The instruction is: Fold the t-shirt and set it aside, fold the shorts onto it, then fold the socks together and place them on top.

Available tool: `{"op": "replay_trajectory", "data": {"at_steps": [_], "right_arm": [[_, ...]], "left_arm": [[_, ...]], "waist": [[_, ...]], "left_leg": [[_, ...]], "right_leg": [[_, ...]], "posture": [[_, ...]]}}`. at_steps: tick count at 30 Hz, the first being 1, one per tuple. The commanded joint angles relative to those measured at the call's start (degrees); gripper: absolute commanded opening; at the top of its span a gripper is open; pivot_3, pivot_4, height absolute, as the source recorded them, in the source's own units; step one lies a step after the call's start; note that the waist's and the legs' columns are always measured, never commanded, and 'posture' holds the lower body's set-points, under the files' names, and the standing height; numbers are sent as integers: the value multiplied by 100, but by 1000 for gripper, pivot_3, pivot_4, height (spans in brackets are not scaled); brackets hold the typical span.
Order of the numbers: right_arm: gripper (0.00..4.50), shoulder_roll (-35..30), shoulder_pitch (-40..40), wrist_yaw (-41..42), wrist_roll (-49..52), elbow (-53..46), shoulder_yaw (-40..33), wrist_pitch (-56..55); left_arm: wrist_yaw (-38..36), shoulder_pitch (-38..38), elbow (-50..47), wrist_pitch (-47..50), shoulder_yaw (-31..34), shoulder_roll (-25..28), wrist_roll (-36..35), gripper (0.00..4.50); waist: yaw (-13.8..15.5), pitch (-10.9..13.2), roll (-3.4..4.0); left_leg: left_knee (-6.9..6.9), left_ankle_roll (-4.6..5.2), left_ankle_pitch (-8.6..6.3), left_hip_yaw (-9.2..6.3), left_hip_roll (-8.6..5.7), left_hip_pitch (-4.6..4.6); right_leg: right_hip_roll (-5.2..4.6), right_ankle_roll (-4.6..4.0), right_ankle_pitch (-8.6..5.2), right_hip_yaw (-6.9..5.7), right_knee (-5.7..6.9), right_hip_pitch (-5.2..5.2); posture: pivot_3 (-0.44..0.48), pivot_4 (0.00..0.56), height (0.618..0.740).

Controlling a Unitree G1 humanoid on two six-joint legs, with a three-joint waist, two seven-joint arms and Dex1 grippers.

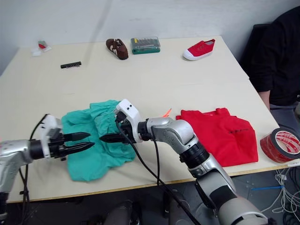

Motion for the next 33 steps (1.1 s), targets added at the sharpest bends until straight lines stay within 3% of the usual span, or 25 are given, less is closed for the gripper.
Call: {"op": "replay_trajectory", "data": {"at_steps": [1,2,11,17,20,24,25,29,33], "right_arm": [[3989,305,-177,508,80,-189,-213,-221],[3995,378,-188,678,138,-232,-283,-261],[3995,777,-169,1062,-89,-102,-524,-488],[3995,239,31,1157,240,-698,-1116,-111],[3995,-159,421,1210,541,-1147,-1367,275],[3995,-144,582,1075,376,-1132,-1269,245],[3820,-96,588,984,285,-1054,-1249,189],[2664,-32,583,843,-248,-830,-1043,-260],[1280,21,535,896,-871,-592,-679,-867]], "left_arm": [[158,11,-125,248,556,188,-276,3771],[221,-56,-59,233,591,232,-243,4051],[475,-1301,887,275,669,535,-337,4051],[503,-2432,948,1147,733,490,-1325,4051],[609,-3256,896,1446,419,308,-1713,4051],[561,-3569,819,1512,62,218,-1737,3152],[457,-3501,717,1370,-167,241,-1580,2832],[-290,-2753,281,603,-1079,554,-855,1487],[-590,-2218,411,-160,-1489,915,-83,212]], "waist": [[29,1,2],[36,1,2],[15,0,1],[18,1,-6],[72,0,-14],[20,2,-11],[-9,3,-9],[-28,4,-9],[-14,7,-13]], "left_leg": [[0,-3,-2,-3,-1,1],[-1,-7,-4,-6,-1,2],[-6,-23,-9,-1,0,5],[-7,-21,-10,1,-2,-5],[-6,-19,-11,2,-3,-5],[-5,-19,-11,19,-1,3],[-7,-20,-10,25,0,12],[-18,-46,4,33,5,30],[-27,-58,10,38,10,29]], "right_leg": [[-1,0,0,-1,1,1],[-1,0,0,-1,4,1],[2,-11,-4,-1,29,-4],[4,-11,-4,-1,21,-7],[6,-9,-4,-1,17,-5],[14,-9,-4,12,22,-4],[16,-9,-4,18,29,-4],[25,-19,-10,27,34,-6],[28,-41,-22,29,33,-21]], "posture": [[0,150,740],[0,150,740],[0,150,740],[0,150,740],[0,150,740],[0,150,740],[0,150,740],[0,150,740],[0,150,740]]}}
